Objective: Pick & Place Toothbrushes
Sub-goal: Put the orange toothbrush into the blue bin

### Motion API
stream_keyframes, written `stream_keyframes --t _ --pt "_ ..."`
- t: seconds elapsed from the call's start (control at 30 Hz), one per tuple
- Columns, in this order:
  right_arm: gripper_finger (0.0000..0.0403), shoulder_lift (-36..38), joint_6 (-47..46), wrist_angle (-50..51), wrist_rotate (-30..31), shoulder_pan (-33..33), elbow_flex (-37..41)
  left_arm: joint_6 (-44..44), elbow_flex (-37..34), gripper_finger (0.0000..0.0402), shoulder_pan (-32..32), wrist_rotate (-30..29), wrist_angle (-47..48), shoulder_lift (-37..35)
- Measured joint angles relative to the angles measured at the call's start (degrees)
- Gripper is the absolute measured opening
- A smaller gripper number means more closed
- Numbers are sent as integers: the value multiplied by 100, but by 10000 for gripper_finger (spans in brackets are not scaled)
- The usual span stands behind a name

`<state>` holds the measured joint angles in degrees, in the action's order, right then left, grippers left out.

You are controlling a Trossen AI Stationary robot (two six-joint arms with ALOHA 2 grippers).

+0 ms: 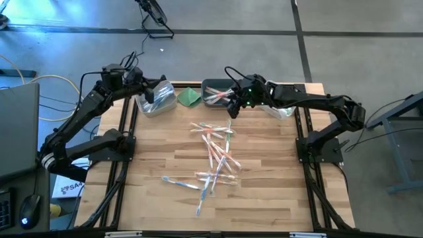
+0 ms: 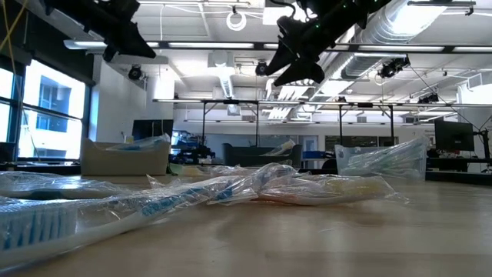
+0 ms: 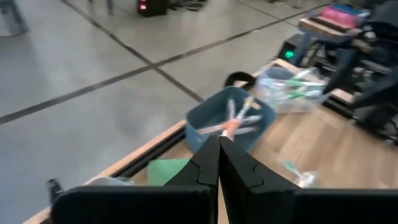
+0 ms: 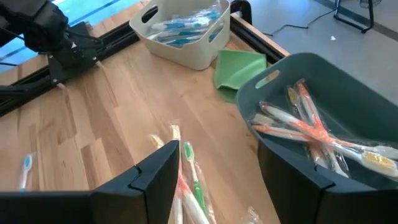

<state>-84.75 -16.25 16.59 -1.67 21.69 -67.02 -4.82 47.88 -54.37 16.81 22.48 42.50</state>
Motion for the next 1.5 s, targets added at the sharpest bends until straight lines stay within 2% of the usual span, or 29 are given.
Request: stream_keyframes --t 0.13,0.23,0.37,0.53,0.67,0.77,1.07,1.5 --pt "210 0 0 126 -74 2 0 0 0 0 2 141 2 17" --pt "210 0 10 361 -405 6 0 0 2 0 0 140 2 15" --pt "210 0 381 468 -581 -85 0 0 2 0 0 141 2 15" --pt "210 0 882 383 -427 -310 0 0 1 0 0 140 11 15" --pt "210 0 1049 262 -69 -512 0 0 0 0 0 141 15 15" --pt "210 -19 1054 4 -15 -620 0 0 0 0 0 140 15 15" --pt "210 -913 1045 -453 -589 -692 0 7 2 0 0 139 18 15" --pt "210 -2198 1202 -615 -579 -747 2 24 2 0 0 137 57 17"
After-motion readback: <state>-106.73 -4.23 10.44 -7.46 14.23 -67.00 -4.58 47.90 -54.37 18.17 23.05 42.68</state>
